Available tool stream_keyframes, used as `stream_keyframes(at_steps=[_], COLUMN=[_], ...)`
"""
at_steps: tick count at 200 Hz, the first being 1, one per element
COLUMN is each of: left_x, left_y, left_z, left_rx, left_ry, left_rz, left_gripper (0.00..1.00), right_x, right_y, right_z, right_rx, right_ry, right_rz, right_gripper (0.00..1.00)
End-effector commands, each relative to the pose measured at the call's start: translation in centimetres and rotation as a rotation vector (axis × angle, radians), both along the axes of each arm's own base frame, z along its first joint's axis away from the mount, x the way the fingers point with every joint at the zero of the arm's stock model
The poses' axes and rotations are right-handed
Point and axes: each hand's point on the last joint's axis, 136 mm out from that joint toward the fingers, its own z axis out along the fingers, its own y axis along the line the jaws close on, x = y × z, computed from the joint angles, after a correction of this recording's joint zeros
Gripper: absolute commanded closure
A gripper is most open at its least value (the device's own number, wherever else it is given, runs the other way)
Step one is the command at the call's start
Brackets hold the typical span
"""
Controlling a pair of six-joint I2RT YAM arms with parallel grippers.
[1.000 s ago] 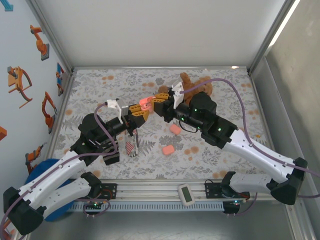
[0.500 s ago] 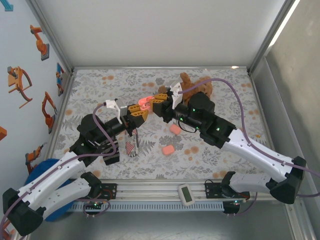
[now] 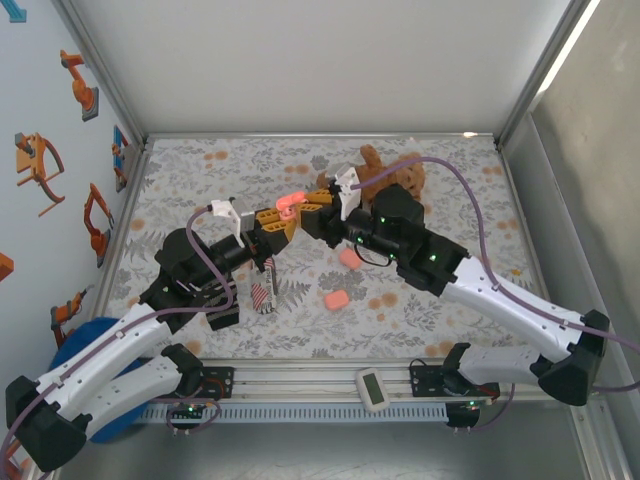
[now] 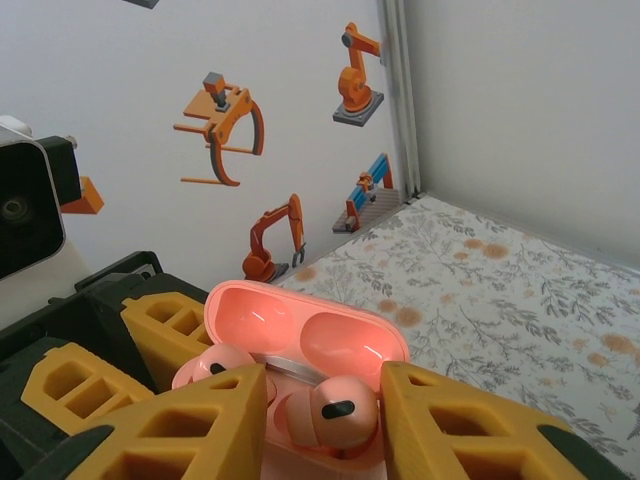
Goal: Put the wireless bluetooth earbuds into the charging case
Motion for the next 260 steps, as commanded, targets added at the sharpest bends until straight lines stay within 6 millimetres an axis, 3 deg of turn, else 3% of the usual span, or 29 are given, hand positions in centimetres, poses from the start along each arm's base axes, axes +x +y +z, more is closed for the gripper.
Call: stream_keyframes(at_steps=[1,63,98,193,260], left_x=[-0.4,-0.4,-0.4,-0.9,-1.0], left_y=[0.0,0.0,0.0,0.3,0.3], left_z=[0.8,0.2,0.1,0.7,0.8], left_rx=[-0.029,-0.025,-0.029,-0.05,-0.051], left_ry=[-0.022,-0.011,-0.011,-0.027,-0.03], left_rz=[-0.01,-0.016,-0.016,-0.024,-0.027], left_gripper=[1.0,1.0,1.0,1.0,1.0], right_x=[-0.4,-0.3,0.0,0.9,1.2], right_y=[0.2,-0.9,-1.3,-4.6,-3.6], right_z=[2.5,5.2,5.6,2.1,0.7], right_rx=[0.036,0.08,0.073,-0.028,-0.059], right_ry=[-0.04,-0.044,-0.035,0.076,0.118], right_rz=[0.017,-0.029,-0.053,-0.158,-0.133], right_gripper=[0.63,0.43,0.33,0.33,0.34])
